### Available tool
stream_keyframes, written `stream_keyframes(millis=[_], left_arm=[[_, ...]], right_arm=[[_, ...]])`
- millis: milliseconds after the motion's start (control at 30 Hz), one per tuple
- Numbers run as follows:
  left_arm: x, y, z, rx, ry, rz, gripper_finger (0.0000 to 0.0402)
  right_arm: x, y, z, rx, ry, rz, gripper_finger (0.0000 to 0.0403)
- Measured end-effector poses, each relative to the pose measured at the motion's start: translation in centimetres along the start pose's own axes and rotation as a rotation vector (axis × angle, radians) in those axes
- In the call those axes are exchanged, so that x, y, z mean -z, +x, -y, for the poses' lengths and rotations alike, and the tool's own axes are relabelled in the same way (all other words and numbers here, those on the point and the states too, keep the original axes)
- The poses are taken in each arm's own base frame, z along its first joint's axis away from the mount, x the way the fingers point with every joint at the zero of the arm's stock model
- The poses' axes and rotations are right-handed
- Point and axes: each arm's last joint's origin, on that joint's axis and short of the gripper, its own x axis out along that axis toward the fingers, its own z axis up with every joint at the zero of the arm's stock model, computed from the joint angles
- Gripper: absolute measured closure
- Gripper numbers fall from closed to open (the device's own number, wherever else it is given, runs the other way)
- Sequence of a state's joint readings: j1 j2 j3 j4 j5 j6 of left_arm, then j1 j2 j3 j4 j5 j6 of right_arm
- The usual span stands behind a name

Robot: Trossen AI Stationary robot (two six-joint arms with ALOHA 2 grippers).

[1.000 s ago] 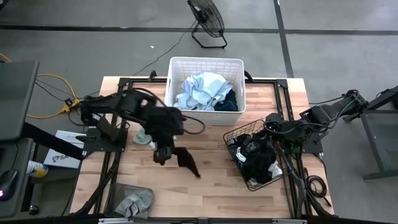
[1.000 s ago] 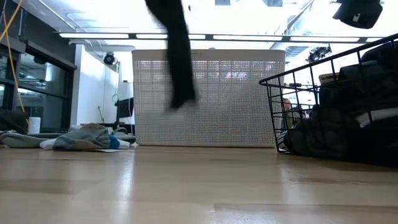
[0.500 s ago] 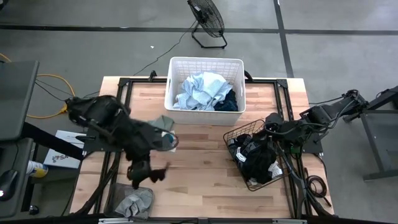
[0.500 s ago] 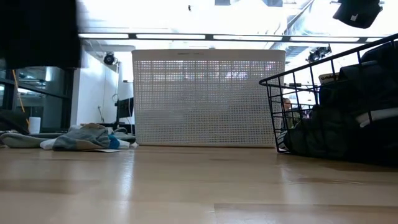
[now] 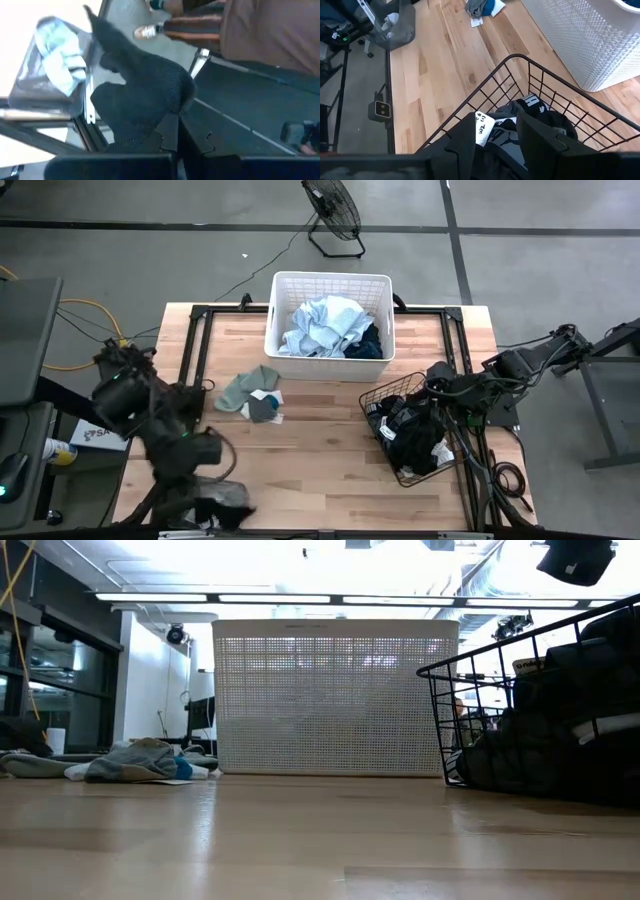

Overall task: Pick & Place Cloths
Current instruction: Put the black sock into the black bin

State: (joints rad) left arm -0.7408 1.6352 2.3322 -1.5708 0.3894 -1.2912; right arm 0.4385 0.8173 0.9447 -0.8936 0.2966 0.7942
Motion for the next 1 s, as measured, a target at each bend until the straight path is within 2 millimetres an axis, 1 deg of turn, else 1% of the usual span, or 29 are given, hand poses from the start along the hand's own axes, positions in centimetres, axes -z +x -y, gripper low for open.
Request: stream_keyframes(millis=[267, 467, 733, 833, 1000], left_arm=[[2.9, 1.5, 0.5, -0.061, 0.011, 0.04, 0.0401], [5.0, 3.4, 0.3, -0.132, 0.021, 0.028, 0.0401], [6.6, 7.2, -0.9, -0.287, 0.009, -0.028, 0.0401], [6.9, 9.1, -1.9, -0.372, -0.019, -0.035, 0.0401], [7.6, 12.4, -4.1, -0.534, -0.088, -0.037, 0.0401]], right_arm=[[0.0, 0.0, 0.0, -0.002, 0.049, 0.002, 0.0269], [-0.1, 0.0, -0.1, -0.009, 0.061, 0.009, 0.0269], [-0.1, 0.0, -0.1, -0.006, 0.084, 0.016, 0.0269], [-0.2, 0.0, 0.0, 0.012, 0.103, 0.035, 0.0269], [-0.2, 0.2, -0.1, 0.04, 0.105, 0.055, 0.0269]])
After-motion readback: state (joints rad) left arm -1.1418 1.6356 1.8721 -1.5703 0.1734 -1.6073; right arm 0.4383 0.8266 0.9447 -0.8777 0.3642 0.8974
